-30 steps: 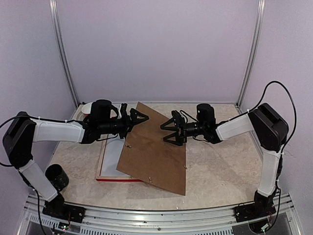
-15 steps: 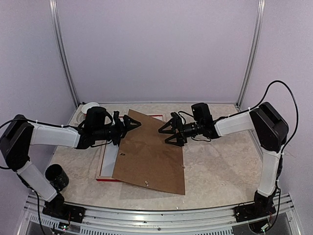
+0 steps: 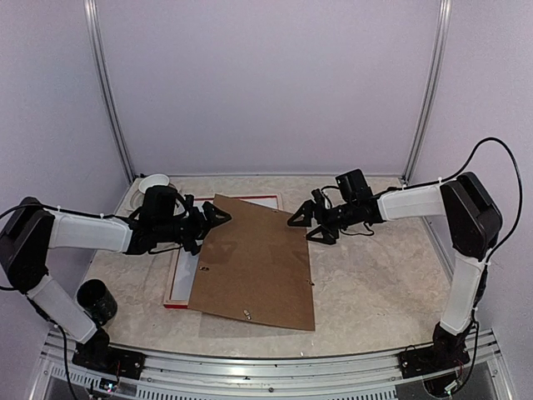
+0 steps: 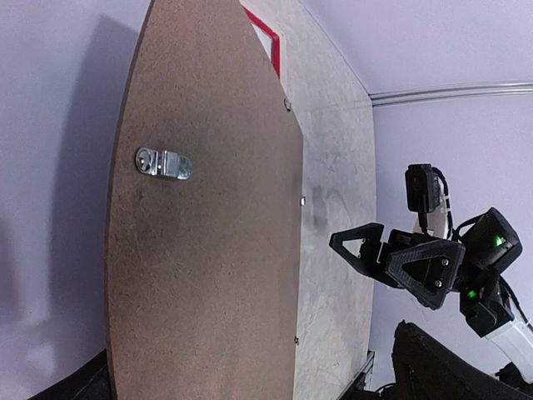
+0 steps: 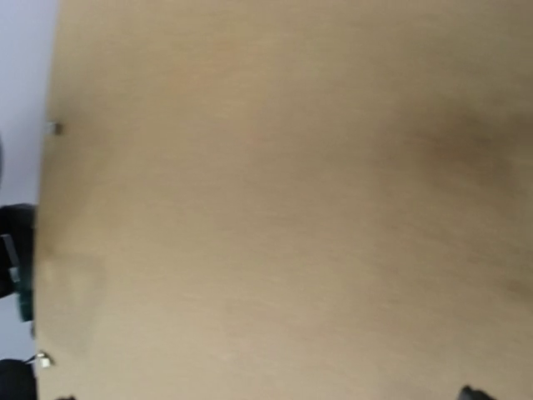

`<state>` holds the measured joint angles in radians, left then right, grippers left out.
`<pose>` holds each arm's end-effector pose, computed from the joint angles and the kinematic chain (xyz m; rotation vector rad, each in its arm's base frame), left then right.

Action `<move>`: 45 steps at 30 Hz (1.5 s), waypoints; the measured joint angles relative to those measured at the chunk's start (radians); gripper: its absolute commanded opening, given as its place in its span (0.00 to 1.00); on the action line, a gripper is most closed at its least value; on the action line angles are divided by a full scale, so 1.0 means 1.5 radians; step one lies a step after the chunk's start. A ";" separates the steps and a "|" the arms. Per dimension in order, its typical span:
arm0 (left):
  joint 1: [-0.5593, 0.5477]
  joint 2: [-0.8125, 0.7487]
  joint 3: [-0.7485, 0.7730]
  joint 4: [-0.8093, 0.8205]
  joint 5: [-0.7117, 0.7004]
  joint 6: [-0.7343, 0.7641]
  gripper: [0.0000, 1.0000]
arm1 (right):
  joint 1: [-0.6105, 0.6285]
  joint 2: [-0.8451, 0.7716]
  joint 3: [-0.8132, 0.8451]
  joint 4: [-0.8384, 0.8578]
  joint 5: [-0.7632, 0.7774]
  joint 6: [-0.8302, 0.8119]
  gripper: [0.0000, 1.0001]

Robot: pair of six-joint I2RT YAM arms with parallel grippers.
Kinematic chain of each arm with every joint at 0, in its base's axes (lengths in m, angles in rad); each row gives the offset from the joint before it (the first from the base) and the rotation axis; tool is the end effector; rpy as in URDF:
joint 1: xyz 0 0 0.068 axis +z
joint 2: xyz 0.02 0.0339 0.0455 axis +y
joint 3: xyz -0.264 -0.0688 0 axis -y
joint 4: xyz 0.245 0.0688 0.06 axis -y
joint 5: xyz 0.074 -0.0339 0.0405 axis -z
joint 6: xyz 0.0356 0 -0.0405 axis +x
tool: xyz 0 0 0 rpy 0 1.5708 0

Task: Put the photo into the frame
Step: Turn over the backboard.

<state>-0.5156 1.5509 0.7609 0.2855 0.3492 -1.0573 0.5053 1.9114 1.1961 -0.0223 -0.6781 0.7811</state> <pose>0.2758 -0.1703 0.1937 -0.3867 2.2921 -1.2539 0.3460 0.2169 0.1785 -0.0430 2.5459 1.3776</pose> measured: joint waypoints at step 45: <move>0.007 0.066 -0.007 -0.043 -0.033 0.025 0.99 | -0.004 0.056 0.033 -0.077 0.056 -0.041 0.99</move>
<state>-0.5045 1.6505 0.7506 0.2207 0.3004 -1.0195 0.4995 1.9953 1.2449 -0.1371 -0.5934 0.7189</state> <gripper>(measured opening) 0.989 0.993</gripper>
